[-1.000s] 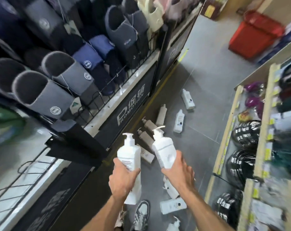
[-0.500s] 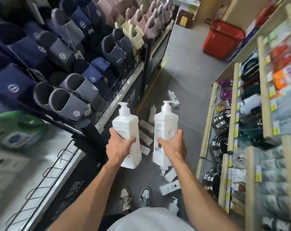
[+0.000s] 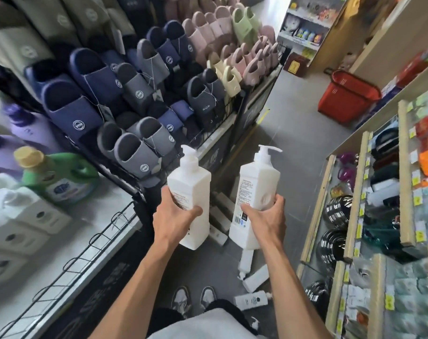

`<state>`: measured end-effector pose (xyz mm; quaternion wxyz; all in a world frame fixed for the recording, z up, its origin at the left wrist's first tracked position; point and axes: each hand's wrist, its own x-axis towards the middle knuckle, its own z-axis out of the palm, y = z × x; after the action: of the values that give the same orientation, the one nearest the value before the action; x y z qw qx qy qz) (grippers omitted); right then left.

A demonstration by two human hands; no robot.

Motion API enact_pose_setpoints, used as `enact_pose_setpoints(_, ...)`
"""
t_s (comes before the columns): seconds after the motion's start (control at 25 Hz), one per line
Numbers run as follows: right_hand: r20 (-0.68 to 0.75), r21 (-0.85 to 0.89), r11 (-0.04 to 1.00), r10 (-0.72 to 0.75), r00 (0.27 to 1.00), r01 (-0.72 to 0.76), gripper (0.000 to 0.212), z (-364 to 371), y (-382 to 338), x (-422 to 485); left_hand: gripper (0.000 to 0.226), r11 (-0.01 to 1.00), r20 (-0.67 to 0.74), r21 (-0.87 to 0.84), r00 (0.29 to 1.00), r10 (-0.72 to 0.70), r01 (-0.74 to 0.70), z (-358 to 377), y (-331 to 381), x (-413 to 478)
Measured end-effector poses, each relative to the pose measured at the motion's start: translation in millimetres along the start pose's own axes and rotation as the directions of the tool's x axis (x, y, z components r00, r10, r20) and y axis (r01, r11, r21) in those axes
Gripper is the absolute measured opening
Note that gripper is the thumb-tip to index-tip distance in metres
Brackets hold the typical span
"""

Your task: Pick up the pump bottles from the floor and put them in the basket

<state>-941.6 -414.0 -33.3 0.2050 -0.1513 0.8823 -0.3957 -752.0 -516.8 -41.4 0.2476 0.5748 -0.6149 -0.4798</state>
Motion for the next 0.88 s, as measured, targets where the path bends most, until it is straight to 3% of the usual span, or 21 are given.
enact_pose_setpoints(0.2,0.152,0.037,0.994,-0.105,0.983,0.101,0.073,18,-19,13,0.069,0.997,-0.197,-0.005,0.978,-0.071,0.071,-20,-2,-16)
enact_pose_setpoints(0.36,0.326,0.05,0.976,-0.217,0.92,0.212,0.069,39,-36,18,0.069,0.986,-0.385,-0.073,0.908,-0.166,0.149,-36,-6,-36)
enact_pose_setpoints(0.56,0.534,0.099,0.926,-0.358,0.766,0.364,0.07,83,-82,-1,0.066,0.96,-0.606,-0.186,0.744,-0.281,0.211,-66,-17,-73)
enact_pose_setpoints(0.88,0.727,0.216,0.83,-0.488,0.483,0.513,0.079,159,-122,-106,0.069,0.905,-0.794,-0.319,0.442,-0.418,0.282,-126,-46,-150)
